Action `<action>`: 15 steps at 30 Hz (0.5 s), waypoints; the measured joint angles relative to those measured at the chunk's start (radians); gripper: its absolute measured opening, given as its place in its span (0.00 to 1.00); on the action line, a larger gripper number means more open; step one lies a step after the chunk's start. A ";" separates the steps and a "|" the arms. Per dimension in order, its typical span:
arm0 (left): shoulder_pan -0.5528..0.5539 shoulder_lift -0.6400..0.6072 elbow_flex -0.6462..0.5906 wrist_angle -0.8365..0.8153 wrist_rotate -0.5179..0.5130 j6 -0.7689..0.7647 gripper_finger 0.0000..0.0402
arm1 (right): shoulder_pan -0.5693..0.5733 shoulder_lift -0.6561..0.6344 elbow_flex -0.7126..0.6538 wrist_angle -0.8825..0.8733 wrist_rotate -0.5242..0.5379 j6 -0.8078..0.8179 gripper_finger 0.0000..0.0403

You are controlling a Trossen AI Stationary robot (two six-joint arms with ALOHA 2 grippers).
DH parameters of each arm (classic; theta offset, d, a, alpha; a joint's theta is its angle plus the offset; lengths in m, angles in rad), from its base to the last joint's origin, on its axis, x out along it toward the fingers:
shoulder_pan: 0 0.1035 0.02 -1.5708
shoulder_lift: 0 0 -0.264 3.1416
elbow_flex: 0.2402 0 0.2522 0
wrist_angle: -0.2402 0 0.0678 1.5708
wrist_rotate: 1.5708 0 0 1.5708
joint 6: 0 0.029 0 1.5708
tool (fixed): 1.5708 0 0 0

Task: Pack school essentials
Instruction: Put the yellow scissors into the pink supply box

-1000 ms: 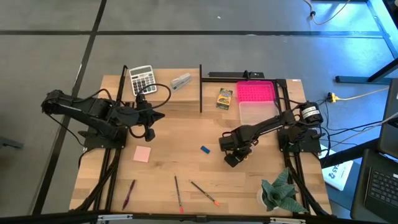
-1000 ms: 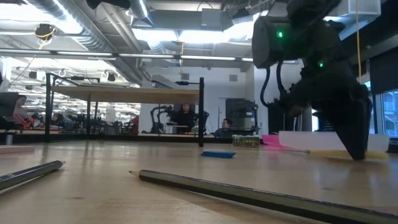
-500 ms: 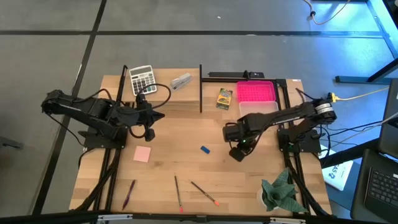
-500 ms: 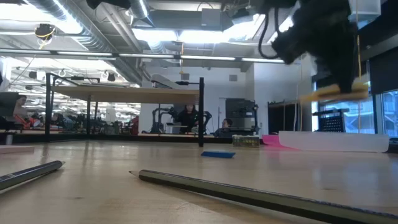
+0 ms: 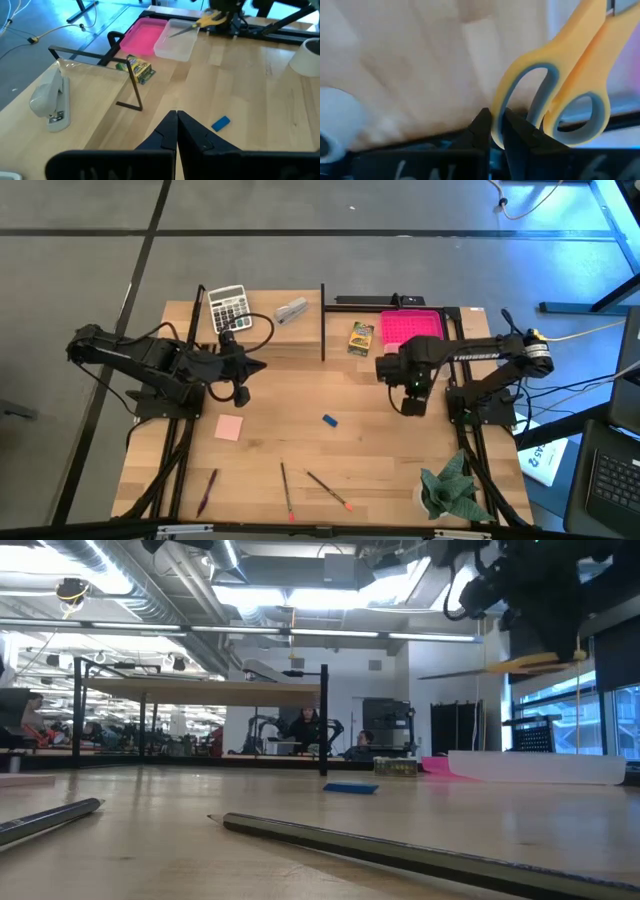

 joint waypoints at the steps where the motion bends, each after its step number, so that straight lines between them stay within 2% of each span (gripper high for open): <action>1: 0.000 0.000 0.000 0.007 0.000 0.000 0.00 | -0.018 -0.002 0.000 -0.011 0.019 -0.044 0.09; 5: 0.000 0.000 0.000 0.031 0.000 0.000 0.00 | -0.092 -0.014 -0.009 -0.004 0.042 -0.181 0.09; 15: 0.006 0.000 0.000 0.043 -0.006 0.001 0.00 | -0.271 -0.151 -0.190 0.025 0.093 -0.319 0.10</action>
